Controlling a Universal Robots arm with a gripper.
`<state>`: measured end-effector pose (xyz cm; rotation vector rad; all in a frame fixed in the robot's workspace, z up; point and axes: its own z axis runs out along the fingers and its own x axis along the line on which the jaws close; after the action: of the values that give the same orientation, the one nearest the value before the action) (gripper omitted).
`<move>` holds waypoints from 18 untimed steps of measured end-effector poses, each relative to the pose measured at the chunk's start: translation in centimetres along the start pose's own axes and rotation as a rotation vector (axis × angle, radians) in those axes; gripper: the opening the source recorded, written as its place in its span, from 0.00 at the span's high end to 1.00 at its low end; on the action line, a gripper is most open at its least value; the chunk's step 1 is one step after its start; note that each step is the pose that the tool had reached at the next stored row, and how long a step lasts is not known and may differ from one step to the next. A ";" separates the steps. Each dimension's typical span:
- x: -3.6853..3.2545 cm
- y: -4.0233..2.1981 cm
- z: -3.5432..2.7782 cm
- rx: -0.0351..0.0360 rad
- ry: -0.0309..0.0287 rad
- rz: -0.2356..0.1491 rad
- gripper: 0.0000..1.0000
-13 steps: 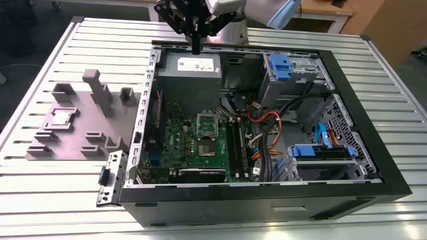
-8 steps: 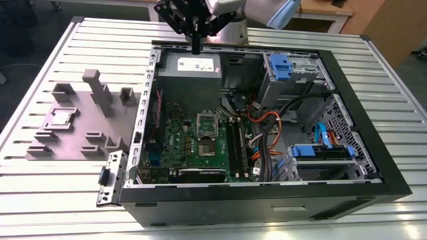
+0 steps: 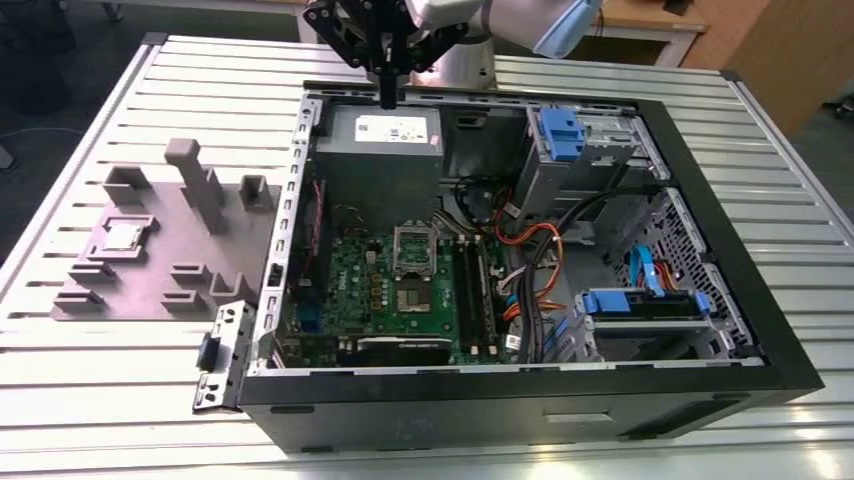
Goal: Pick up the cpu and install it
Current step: 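Reach for the cpu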
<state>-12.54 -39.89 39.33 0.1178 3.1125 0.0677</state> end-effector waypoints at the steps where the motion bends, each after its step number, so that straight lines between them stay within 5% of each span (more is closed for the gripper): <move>1: 0.01 0.00 0.00 -0.0001 0.0000 0.000 0.89; 18: 0.19 -0.02 -0.01 0.0000 0.0000 0.000 0.89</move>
<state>-12.72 -39.90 39.33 0.1179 3.1125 0.0677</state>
